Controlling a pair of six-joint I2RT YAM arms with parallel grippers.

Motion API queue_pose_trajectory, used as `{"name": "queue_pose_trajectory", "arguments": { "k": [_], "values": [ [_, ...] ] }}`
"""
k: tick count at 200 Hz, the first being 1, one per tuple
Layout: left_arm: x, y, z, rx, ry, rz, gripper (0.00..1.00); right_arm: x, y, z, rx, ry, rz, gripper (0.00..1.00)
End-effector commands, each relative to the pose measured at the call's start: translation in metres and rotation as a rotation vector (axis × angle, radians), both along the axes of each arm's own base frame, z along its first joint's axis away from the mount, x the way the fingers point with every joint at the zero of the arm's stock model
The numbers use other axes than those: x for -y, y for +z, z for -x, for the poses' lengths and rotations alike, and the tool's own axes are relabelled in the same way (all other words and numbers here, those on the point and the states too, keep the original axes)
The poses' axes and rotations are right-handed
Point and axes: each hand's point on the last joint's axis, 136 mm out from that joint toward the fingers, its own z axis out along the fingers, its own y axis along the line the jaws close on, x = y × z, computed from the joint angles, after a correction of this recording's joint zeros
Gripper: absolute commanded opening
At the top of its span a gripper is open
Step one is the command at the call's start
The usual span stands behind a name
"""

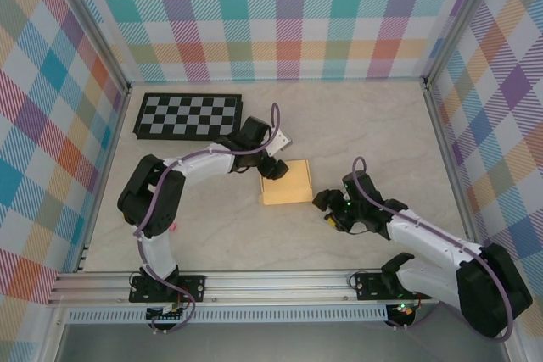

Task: Fold the paper box

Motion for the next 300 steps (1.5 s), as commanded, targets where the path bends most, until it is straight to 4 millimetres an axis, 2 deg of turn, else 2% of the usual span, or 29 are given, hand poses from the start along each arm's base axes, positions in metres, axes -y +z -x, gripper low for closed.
{"name": "queue_pose_trajectory", "arguments": {
  "k": [1, 37, 72, 88, 110, 126, 171, 203, 231, 271, 300],
  "values": [
    [0.006, -0.008, 0.000, -0.024, 0.005, 0.041, 0.72, -0.033, 0.028, -0.033, 0.059, -0.040, -0.185, 0.63],
    [0.005, -0.017, 0.001, -0.036, 0.017, 0.036, 0.71, -0.051, 0.013, -0.054, 0.063, -0.053, -0.225, 0.61],
    [0.001, -0.023, 0.009, -0.070, 0.030, 0.043, 0.70, -0.059, 0.005, -0.059, 0.052, -0.095, -0.220, 0.60],
    [0.000, -0.027, 0.011, -0.075, 0.041, 0.048, 0.70, -0.063, -0.001, -0.065, 0.049, -0.128, -0.239, 0.48],
    [-0.002, -0.032, 0.013, -0.084, 0.056, 0.050, 0.69, -0.068, -0.001, -0.072, 0.071, -0.145, -0.262, 0.38],
    [-0.003, -0.031, 0.014, -0.085, 0.059, 0.056, 0.69, -0.066, 0.001, -0.070, 0.076, -0.138, -0.241, 0.33],
    [-0.005, -0.023, 0.013, -0.094, 0.053, 0.088, 0.69, -0.054, 0.023, -0.073, 0.166, -0.134, -0.160, 0.27],
    [-0.004, -0.024, 0.015, -0.129, 0.046, 0.110, 0.69, -0.058, 0.027, -0.080, 0.197, -0.119, -0.153, 0.22],
    [-0.001, -0.025, 0.017, -0.165, 0.057, 0.132, 0.69, -0.062, 0.030, -0.085, 0.213, -0.107, -0.144, 0.26],
    [-0.002, -0.030, 0.017, -0.181, 0.085, 0.140, 0.68, -0.050, 0.019, -0.079, 0.185, -0.147, -0.110, 0.29],
    [-0.004, -0.034, 0.018, -0.188, 0.098, 0.137, 0.67, -0.041, 0.010, -0.072, 0.172, -0.171, -0.095, 0.25]
  ]
}}
